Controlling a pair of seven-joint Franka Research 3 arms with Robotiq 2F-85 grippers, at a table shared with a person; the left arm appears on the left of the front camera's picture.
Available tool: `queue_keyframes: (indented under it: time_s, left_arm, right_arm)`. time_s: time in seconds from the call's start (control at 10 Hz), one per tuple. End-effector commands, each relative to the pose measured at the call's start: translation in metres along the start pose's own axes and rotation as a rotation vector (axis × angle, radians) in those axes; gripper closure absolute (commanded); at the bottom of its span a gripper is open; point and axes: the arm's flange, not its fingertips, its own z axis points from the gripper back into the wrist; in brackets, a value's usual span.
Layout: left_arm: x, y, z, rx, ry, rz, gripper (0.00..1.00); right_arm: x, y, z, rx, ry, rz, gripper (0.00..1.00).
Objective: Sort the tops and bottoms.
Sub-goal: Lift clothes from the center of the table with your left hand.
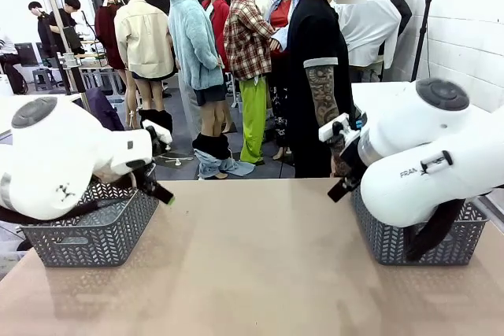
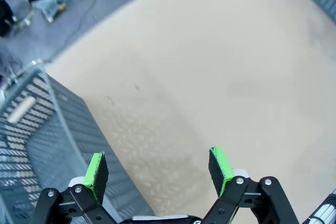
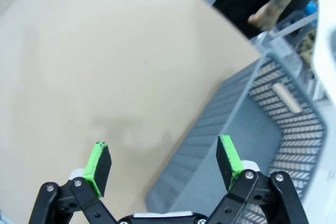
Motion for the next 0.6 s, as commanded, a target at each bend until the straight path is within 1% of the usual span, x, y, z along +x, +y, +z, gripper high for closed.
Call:
queue_keyframes:
  time_s: [0.0,0.1,0.2,0.3,0.4,0.5]
  left_arm:
    - [-0.004,0.000,0.049,0.088,-0.117,-0.010,0.00]
    - [-0.006,0.009,0.079,0.150,-0.178,0.011,0.00]
    - [-0.013,0.023,0.110,0.181,-0.197,0.039,0.00]
    - [-0.030,0.046,0.138,0.227,-0.183,0.097,0.00]
    - [-0.050,0.068,0.156,0.221,-0.151,0.154,0.00]
    - [-0.070,0.091,0.169,0.201,-0.128,0.241,0.00]
  right_arm:
    - [-0.002,0.008,0.036,-0.106,-0.110,0.009,0.00]
    - [-0.006,-0.003,0.059,-0.201,-0.139,-0.034,0.00]
    - [-0.013,-0.020,0.085,-0.276,-0.172,-0.100,0.00]
    - [-0.028,-0.042,0.108,-0.355,-0.230,-0.194,0.00]
    - [-0.046,-0.058,0.124,-0.391,-0.263,-0.285,0.00]
    - [-0.065,-0.073,0.132,-0.425,-0.250,-0.360,0.00]
